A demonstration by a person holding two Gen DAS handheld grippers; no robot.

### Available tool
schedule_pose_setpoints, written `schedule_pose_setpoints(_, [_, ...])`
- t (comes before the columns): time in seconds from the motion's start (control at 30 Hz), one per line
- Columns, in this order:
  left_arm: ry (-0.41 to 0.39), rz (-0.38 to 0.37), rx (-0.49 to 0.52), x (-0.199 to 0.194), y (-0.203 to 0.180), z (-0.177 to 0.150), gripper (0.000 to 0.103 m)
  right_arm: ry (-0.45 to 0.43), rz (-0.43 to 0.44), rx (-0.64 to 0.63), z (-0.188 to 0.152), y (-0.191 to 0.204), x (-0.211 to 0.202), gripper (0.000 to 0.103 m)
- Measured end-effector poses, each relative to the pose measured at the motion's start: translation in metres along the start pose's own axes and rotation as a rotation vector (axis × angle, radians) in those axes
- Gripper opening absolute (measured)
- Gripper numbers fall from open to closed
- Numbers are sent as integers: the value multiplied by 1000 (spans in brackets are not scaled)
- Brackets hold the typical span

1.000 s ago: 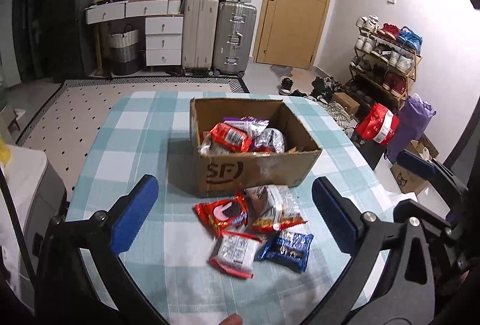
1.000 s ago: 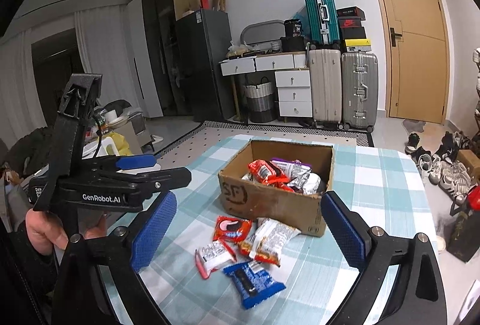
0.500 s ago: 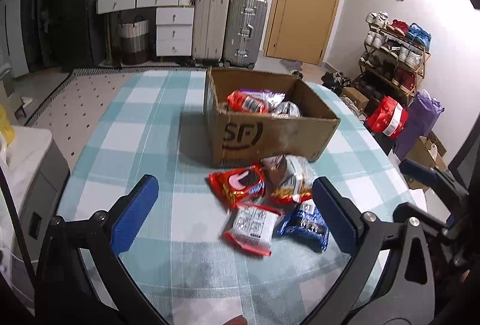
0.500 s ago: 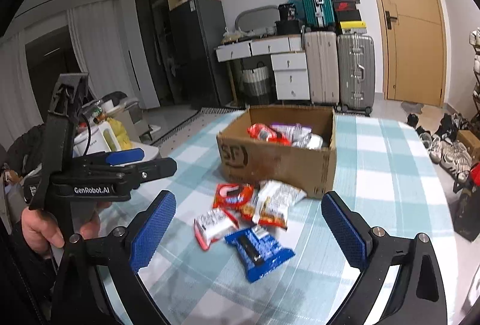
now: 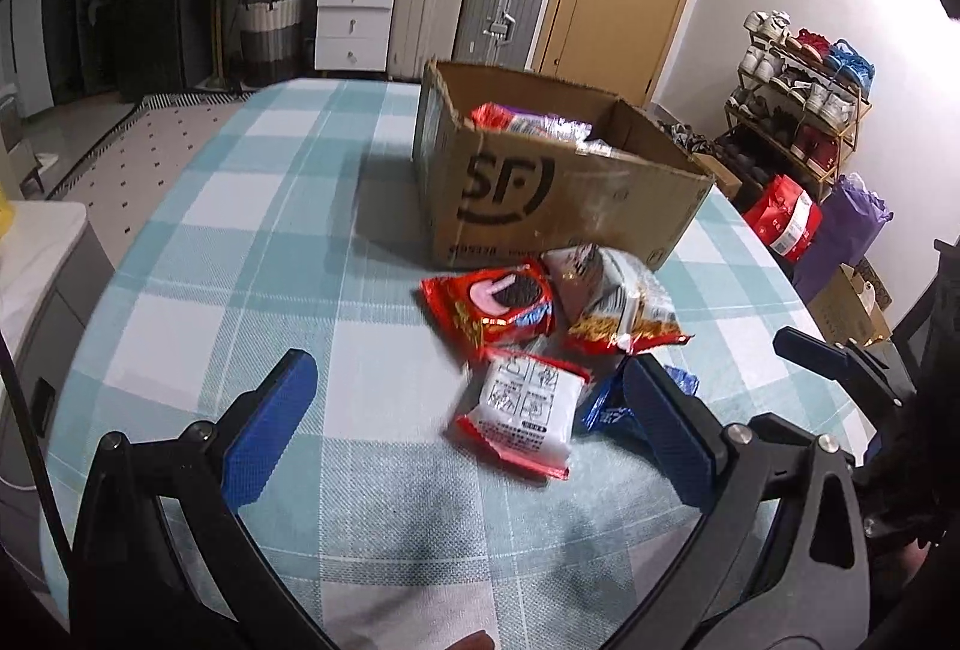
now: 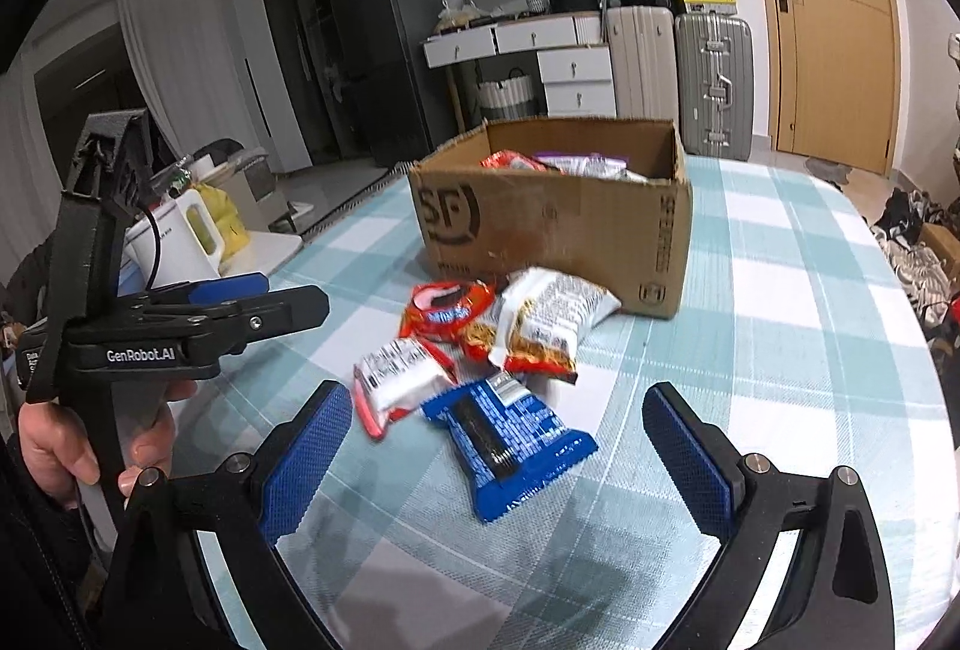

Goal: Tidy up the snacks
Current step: 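Withdraw both tools from the box toward the remaining snacks, then grasp the blue snack bag with the right gripper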

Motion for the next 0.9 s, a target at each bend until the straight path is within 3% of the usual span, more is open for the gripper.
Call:
schedule_pose_setpoints(0.6, [71,-22,-33,42,17,-20,102,134,2,1,-13,-19,56,99])
schedule_pose_setpoints(0.9, [87,-30,-56,50,25,-20,102,249,-9,-42,-20,-13,83,75])
Point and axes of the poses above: each gripper's, at about its wrist camera, not at the fingertips, and x roughly the way its jaws point, y to its left, z to its top, the point moved 5 cm from there along x, roughly the way its jaws point, and after that the axes turned 4 degrees about z, right-handed, at the moved point
